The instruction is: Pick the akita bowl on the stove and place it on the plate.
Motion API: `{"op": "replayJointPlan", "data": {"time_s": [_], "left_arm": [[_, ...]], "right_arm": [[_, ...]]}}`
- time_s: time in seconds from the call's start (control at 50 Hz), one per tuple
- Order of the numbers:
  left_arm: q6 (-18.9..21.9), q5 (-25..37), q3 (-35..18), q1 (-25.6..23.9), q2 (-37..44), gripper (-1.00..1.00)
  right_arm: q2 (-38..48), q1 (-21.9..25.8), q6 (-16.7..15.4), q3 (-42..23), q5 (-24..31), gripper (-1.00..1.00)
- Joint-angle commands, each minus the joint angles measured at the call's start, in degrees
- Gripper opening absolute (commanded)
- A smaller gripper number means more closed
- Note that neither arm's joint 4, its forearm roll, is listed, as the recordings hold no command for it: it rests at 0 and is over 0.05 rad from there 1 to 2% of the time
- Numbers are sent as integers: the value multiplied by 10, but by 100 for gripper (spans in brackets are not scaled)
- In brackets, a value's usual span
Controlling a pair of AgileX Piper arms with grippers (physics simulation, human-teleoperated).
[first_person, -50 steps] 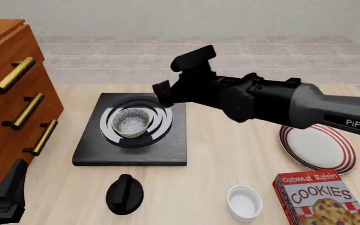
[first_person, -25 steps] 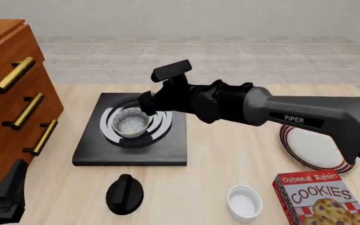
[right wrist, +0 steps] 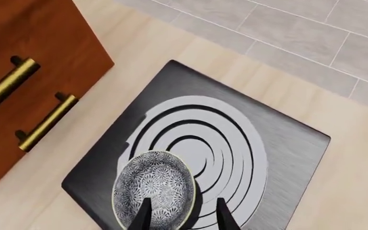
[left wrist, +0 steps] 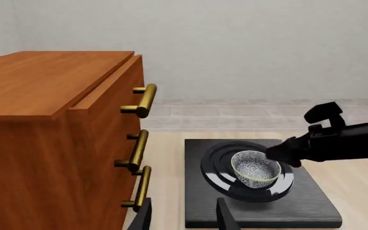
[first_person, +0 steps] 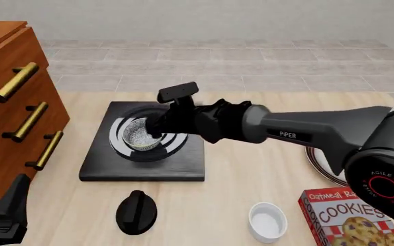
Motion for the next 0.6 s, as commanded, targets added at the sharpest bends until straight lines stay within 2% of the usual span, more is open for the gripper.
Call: {"op": "replayJointPlan", "data": {"time_s": [0.02, 0.6], "left_arm": [[0, 0, 0, 0, 0, 100], [0, 0, 0, 0, 0, 100]], "right_arm": [[16, 13, 8, 3, -5, 100], [47, 3, 2, 2, -9, 100]]}}
